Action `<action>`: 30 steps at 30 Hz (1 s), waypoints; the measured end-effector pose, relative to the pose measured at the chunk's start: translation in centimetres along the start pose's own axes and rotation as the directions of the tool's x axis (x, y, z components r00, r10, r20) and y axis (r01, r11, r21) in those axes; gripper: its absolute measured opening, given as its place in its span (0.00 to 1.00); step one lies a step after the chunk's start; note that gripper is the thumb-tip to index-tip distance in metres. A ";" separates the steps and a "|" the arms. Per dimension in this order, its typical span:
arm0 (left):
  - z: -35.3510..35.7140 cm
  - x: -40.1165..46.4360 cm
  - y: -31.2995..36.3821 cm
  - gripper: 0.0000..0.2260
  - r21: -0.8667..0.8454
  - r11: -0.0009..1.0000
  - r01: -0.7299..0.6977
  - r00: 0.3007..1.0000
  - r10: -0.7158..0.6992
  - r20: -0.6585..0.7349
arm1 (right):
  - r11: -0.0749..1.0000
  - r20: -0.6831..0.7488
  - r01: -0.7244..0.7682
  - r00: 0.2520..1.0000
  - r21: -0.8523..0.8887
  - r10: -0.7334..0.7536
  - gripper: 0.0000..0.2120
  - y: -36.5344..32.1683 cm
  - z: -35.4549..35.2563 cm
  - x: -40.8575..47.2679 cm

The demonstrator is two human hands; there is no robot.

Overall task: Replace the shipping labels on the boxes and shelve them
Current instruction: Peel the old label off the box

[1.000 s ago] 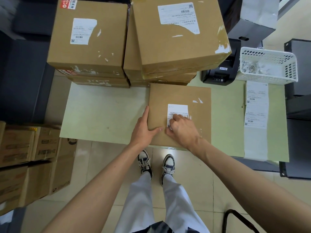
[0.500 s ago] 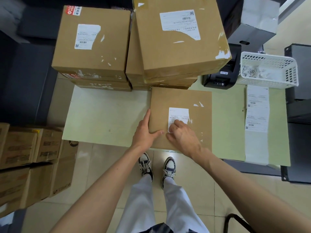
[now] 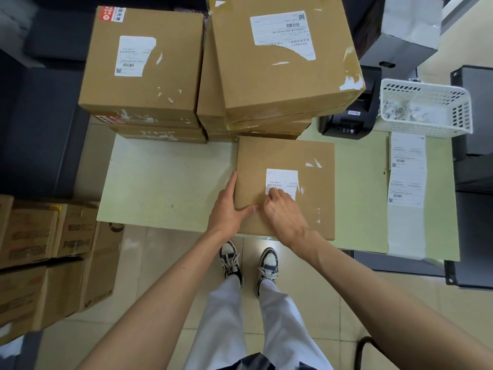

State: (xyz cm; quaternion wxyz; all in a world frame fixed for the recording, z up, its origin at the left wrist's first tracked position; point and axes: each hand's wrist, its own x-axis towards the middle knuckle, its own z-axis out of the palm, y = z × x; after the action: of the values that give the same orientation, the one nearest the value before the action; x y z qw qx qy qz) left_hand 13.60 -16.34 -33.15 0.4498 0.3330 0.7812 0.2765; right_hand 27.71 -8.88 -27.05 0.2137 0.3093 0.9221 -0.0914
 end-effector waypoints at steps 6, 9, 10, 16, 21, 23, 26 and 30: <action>-0.1 -0.3 0.1 0.47 -0.026 1.000 0.008 1.000 -0.008 0.015 | 0.991 -0.097 -0.084 0.991 0.106 0.094 0.16 0.6 0.8 0.6; -0.1 -0.3 0.1 0.47 -0.026 1.000 -0.001 1.000 0.001 0.015 | 0.962 -0.144 -0.082 0.982 0.261 0.123 0.09 0.8 1.0 0.3; -0.1 -0.4 0.1 0.47 -0.028 1.000 -0.008 1.000 0.008 0.016 | 0.949 -0.157 -0.092 0.977 0.303 0.145 0.08 0.8 0.7 0.2; -0.1 -0.3 0.0 0.47 -0.027 0.999 -0.029 1.000 0.029 0.002 | 0.915 -0.218 -0.074 0.961 0.396 0.172 0.07 0.9 1.4 -0.6; -0.1 -0.5 -0.1 0.46 -0.030 0.998 -0.057 0.998 0.057 -0.011 | 0.930 -0.155 -0.126 0.970 0.345 0.189 0.07 0.5 1.5 -0.2; -0.2 -0.4 -0.2 0.46 -0.028 0.998 -0.060 0.998 0.060 -0.007 | 0.951 -0.112 -0.138 0.978 0.276 0.174 0.13 0.6 1.5 -0.1; -0.1 -0.4 -0.2 0.45 -0.032 0.997 -0.064 0.998 0.064 -0.006 | 0.970 -0.064 -0.106 0.990 0.220 0.123 0.18 0.5 1.6 0.1; -0.1 -0.7 -0.2 0.44 -0.024 0.997 -0.079 0.997 0.078 -0.020 | 0.977 -0.033 -0.092 0.994 0.191 0.101 0.16 1.3 1.0 0.2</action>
State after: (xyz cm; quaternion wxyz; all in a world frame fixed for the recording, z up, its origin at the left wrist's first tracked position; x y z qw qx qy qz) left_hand 13.69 -16.99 -32.91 0.4353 0.3553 0.7682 0.3069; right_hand 28.70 -8.05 -28.04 0.1677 0.3745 0.8975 -0.1615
